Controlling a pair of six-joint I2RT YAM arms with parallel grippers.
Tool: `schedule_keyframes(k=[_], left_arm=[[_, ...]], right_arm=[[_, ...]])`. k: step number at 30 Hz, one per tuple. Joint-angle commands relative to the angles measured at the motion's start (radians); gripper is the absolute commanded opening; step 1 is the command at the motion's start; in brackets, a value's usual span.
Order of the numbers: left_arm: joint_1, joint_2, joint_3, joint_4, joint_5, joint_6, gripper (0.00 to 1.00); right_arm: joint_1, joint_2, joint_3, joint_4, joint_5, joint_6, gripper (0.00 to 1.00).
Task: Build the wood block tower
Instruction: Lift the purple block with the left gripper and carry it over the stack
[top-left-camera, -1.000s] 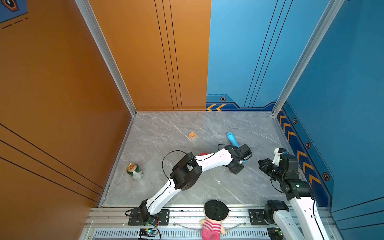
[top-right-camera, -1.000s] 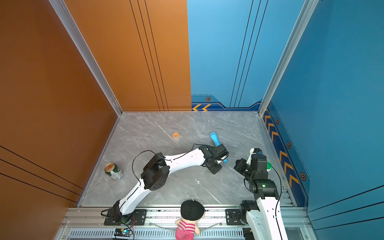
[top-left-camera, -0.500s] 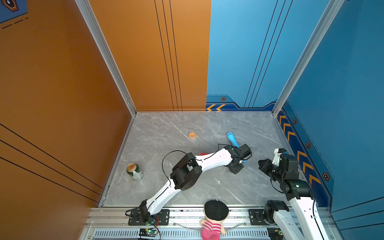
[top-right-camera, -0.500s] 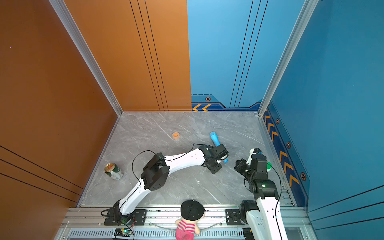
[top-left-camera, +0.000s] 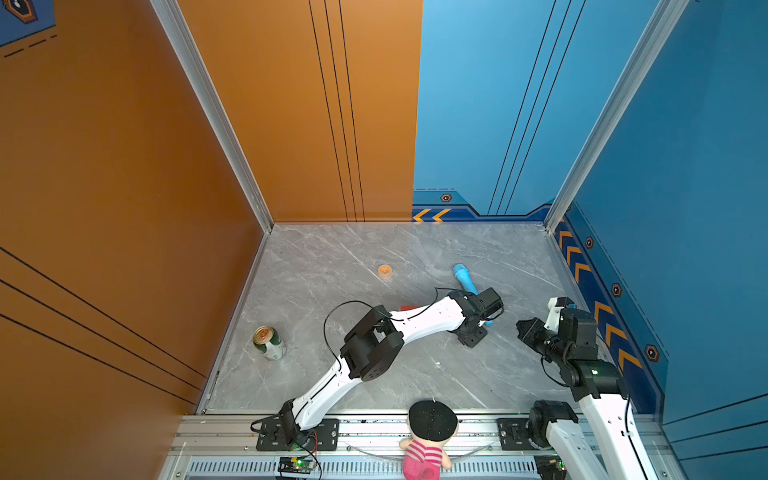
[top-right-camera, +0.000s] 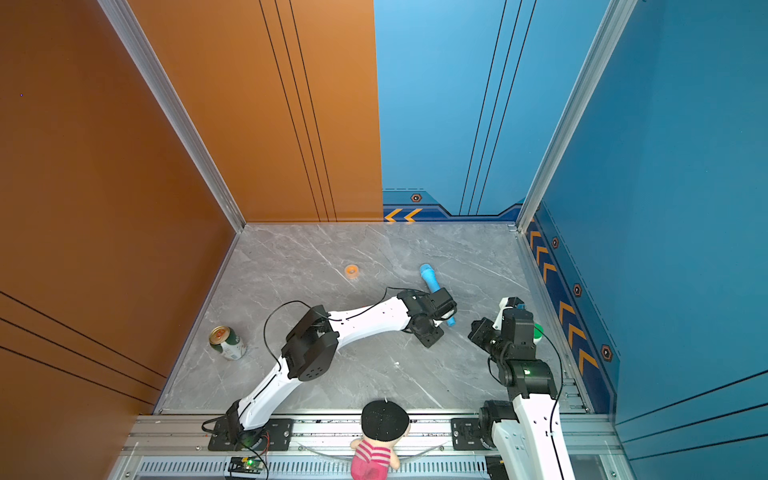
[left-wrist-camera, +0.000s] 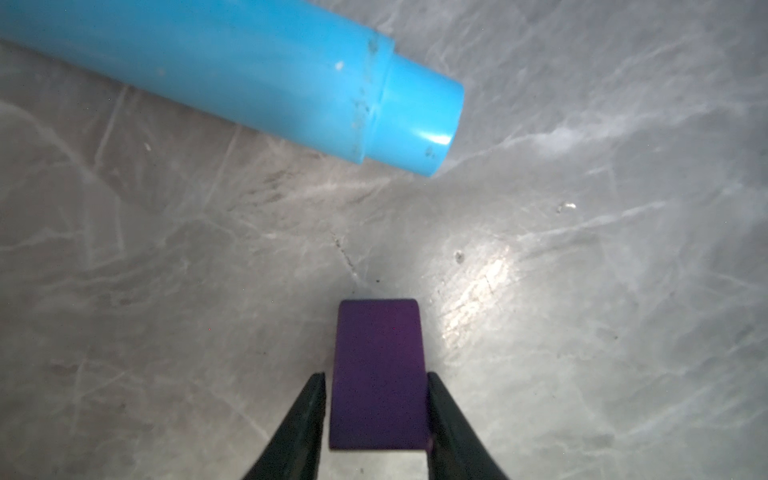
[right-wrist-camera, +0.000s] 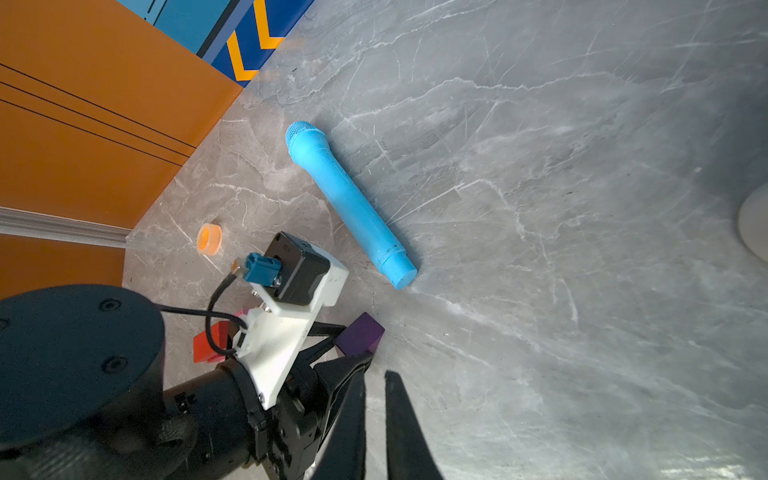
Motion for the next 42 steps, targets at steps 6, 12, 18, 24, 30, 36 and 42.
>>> schedule_keyframes(k=[6, 12, 18, 24, 30, 36, 42], left_arm=[[0.008, -0.052, 0.019, -0.027, -0.014, -0.005, 0.29], [0.009, -0.084, 0.010, -0.027, -0.018, 0.005, 0.19], [0.009, -0.190, -0.001, -0.060, -0.023, 0.089, 0.11], [0.034, -0.360, -0.060, -0.092, -0.052, 0.204, 0.10], [0.104, -0.547, -0.206, -0.093, -0.046, 0.349, 0.11], [0.170, -0.664, -0.336, -0.108, -0.032, 0.500, 0.13], [0.213, -0.698, -0.403, -0.115, 0.013, 0.574, 0.13]], right_arm=[[-0.010, -0.007, -0.008, -0.019, -0.015, -0.027, 0.13], [-0.010, -0.005, -0.009, -0.018, -0.019, -0.028, 0.13], [-0.010, -0.004, -0.006, -0.020, -0.026, -0.028, 0.13], [-0.010, 0.000, -0.013, 0.000, -0.066, -0.012, 0.12], [0.000, -0.013, -0.003, 0.009, -0.094, -0.006, 0.12], [0.026, 0.012, -0.009, 0.042, -0.101, 0.005, 0.12], [0.064, 0.055, -0.009, 0.085, -0.085, 0.015, 0.12]])
